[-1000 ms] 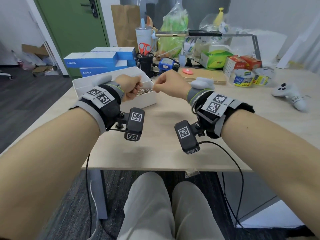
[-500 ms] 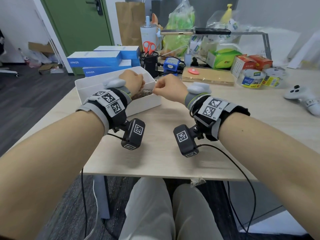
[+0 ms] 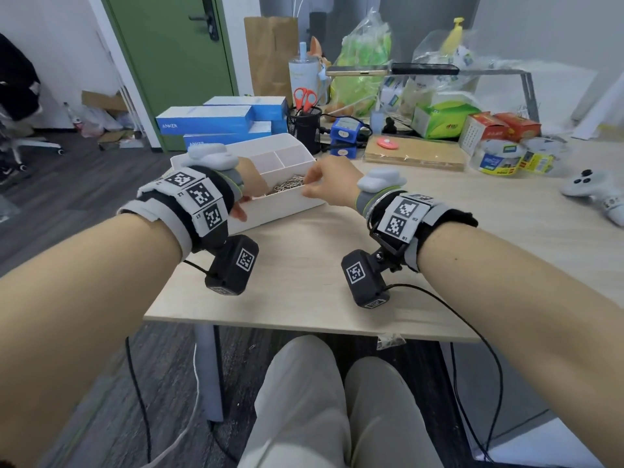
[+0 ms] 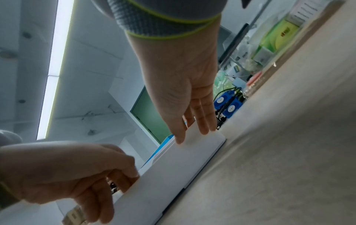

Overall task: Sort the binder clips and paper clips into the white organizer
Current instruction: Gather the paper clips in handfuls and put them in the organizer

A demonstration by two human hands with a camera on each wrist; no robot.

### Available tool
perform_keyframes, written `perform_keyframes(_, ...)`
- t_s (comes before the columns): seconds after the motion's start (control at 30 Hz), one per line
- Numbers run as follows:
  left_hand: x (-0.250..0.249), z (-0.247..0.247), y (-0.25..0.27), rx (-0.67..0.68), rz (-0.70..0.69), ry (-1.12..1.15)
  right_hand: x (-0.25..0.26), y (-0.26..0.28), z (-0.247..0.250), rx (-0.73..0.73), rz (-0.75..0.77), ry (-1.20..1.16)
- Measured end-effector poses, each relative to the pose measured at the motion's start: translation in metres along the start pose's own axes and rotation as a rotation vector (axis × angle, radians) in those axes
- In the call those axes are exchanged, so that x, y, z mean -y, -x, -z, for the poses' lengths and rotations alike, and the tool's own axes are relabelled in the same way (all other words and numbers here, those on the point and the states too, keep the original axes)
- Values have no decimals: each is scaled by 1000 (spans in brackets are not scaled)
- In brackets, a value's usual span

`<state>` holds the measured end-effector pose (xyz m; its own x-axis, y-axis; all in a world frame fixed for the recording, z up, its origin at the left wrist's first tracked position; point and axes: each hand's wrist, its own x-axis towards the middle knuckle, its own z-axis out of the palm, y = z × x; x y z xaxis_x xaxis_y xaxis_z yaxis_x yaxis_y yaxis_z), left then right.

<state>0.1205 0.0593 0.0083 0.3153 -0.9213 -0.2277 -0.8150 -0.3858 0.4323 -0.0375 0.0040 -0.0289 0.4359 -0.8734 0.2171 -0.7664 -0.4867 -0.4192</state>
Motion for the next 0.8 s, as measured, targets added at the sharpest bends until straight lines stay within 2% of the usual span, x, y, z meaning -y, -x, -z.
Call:
perform_keyframes(0.17, 7, 1, 4, 49, 48, 64, 1, 3, 2, -22, -33, 62)
perform_keyframes(0.27, 5, -4, 6, 95, 15, 41, -4, 12, 11, -17, -72, 87)
perform_keyframes(0.43, -10, -15, 10, 72, -87, -18, -20, 34, 29, -3, -156, 91)
perform_keyframes(0.53, -27, -23, 12, -2, -181, -142, -33, 49, 42, -13, -214, 83)
perform_keyframes(0.67, -51, -37, 7, -8, -268, -351, -51, 61, 56, -17, -300, 101)
perform_keyframes(0.8, -79, -50, 3, -74, -359, -474, -70, 69, 72, -56, -374, 101)
